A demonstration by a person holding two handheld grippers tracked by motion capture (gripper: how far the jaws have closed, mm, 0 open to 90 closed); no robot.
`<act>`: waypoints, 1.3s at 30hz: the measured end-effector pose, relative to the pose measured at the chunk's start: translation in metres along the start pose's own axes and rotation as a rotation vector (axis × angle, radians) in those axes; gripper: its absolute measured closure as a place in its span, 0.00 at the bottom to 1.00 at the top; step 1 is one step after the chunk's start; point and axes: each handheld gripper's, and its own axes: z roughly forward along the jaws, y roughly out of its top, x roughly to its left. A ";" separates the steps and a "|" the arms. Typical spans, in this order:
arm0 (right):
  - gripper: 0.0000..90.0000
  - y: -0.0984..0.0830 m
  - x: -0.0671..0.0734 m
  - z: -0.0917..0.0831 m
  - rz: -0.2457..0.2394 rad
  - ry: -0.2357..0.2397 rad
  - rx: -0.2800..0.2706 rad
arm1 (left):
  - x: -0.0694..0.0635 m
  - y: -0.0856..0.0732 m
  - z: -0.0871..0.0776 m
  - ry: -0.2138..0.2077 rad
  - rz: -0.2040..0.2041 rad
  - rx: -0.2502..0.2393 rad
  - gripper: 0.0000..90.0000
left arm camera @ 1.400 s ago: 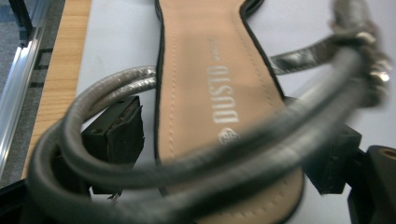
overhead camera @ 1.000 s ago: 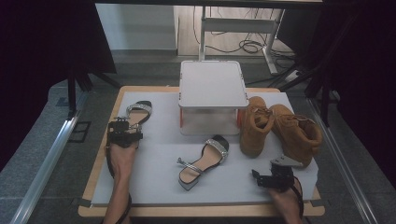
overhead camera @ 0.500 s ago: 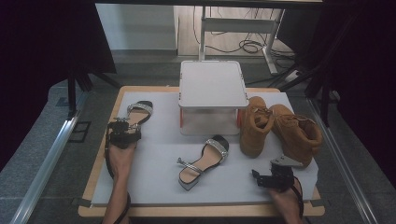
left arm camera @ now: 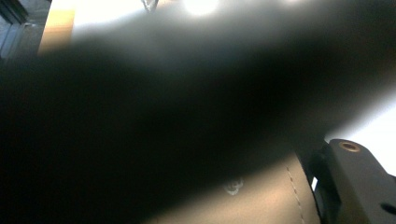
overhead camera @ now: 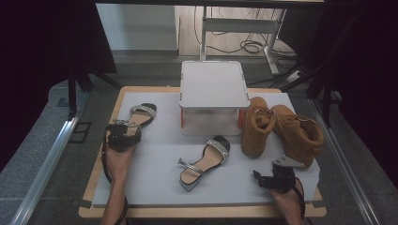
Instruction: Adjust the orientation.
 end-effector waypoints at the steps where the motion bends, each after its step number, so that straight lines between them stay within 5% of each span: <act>1: 0.09 0.000 0.000 0.000 0.000 0.000 0.000 | 0.000 0.000 -0.002 -0.007 0.004 -0.003 0.43; 39: 0.09 0.000 0.000 0.000 0.001 0.000 0.000 | -0.037 -0.039 -0.076 -0.245 0.167 -0.053 0.43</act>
